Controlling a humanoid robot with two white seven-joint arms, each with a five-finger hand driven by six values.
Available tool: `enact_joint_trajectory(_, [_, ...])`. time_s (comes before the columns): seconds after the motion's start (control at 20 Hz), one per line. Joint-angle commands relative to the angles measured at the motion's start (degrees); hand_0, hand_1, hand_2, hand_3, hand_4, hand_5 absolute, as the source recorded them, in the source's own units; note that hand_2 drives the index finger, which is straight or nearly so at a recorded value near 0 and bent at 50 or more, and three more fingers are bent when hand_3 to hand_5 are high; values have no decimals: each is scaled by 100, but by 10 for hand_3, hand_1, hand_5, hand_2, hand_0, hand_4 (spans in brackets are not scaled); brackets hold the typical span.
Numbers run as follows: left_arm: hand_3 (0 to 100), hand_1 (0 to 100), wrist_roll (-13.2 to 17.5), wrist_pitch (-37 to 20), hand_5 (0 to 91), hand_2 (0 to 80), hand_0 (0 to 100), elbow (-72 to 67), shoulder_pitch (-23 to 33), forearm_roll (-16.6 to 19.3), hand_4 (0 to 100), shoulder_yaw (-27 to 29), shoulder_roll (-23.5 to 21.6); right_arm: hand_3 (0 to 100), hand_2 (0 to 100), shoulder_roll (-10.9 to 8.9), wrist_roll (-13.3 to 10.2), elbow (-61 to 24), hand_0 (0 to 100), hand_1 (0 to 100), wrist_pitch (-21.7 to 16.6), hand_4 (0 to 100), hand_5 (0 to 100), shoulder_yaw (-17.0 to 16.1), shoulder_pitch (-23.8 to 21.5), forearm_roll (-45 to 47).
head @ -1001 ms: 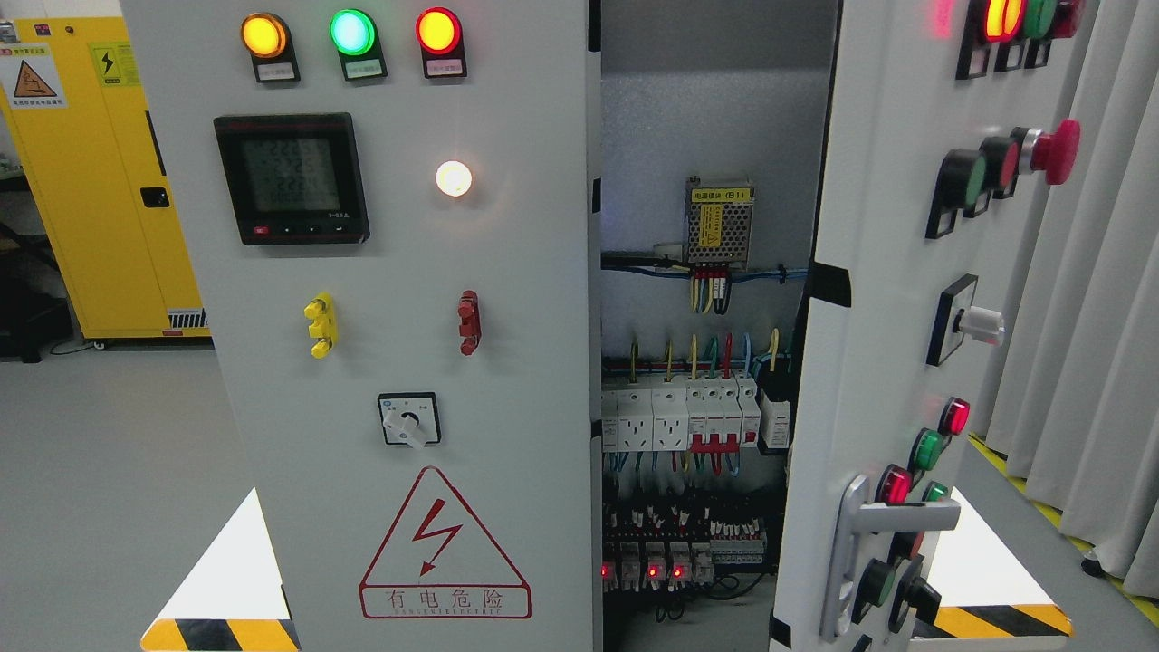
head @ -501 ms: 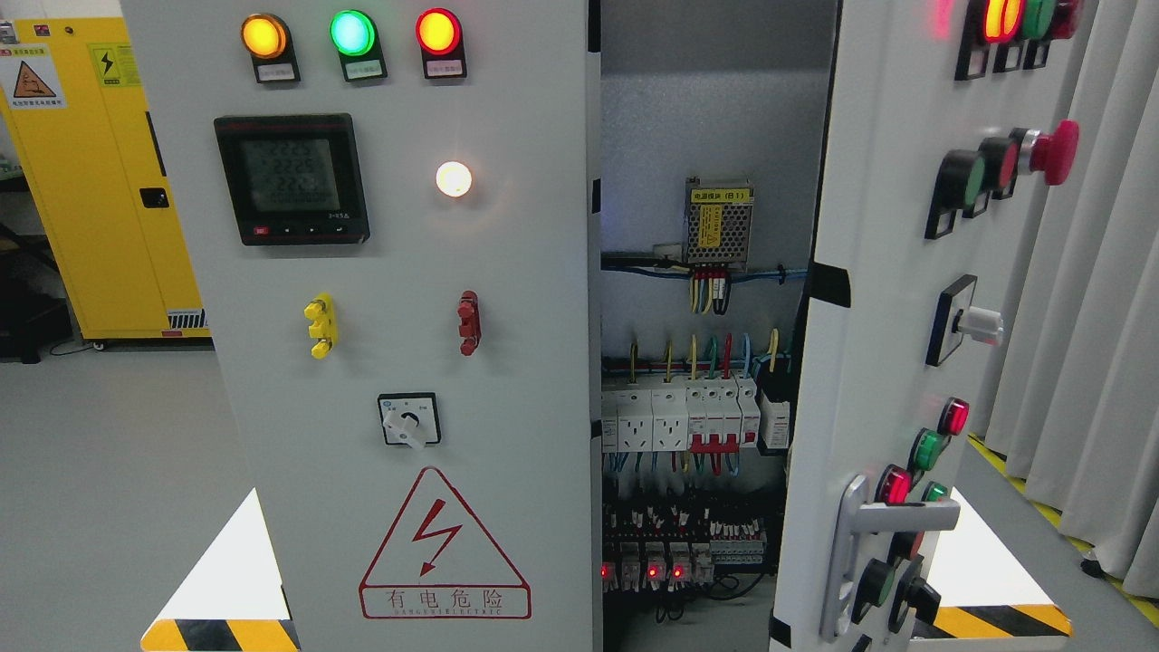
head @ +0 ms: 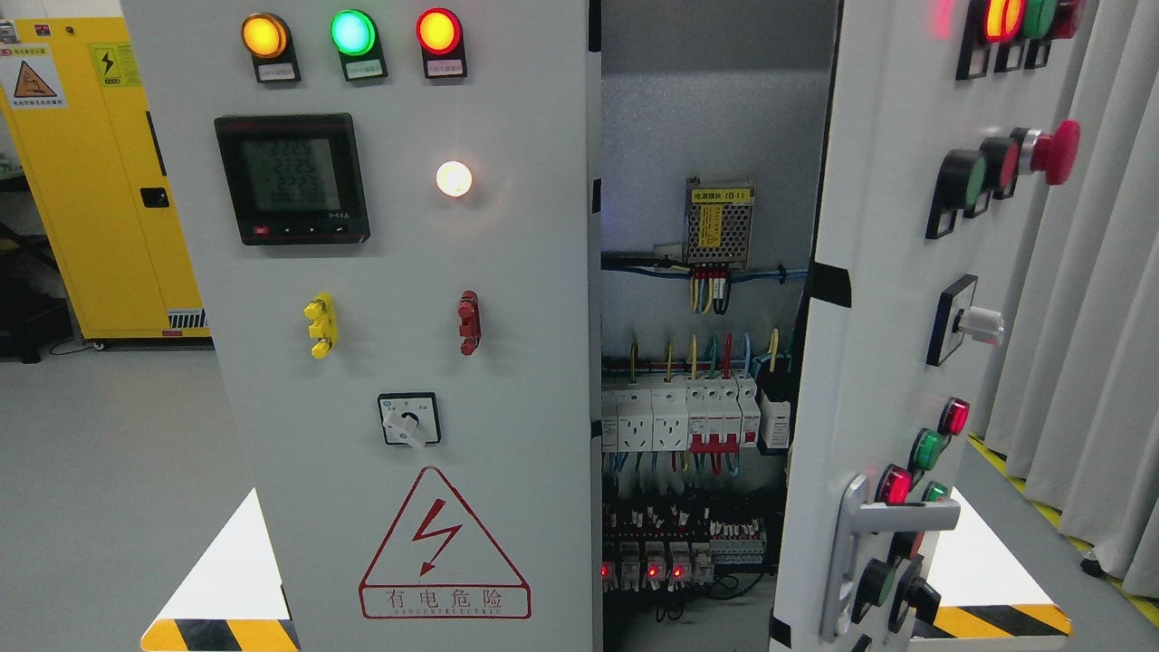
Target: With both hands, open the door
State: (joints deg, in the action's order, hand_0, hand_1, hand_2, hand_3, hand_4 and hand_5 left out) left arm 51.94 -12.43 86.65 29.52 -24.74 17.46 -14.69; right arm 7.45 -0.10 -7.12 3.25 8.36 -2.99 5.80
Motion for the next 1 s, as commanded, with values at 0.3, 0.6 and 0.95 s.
enact_joint_trajectory(0.3, [57, 0, -26, 13, 0, 0, 16, 2260, -7, -1972, 48, 496, -2844, 0, 0, -24, 1, 0, 214, 67, 0, 0, 0, -1, 0, 0])
enact_joint_trajectory(0.6, [23, 0, -26, 1118, 0, 0, 2, 2286, -1385, -2096, 26, 303, -3048, 0, 0, -33, 1, 0, 214, 66, 0, 0, 0, -1, 0, 0])
enact_joint_trajectory(0.95, [2, 0, -70, 1647, 0, 0, 0, 2269, -2520, -2122, 3, -593, -3083, 0, 0, -33, 1, 0, 214, 68, 0, 0, 0, -1, 0, -9])
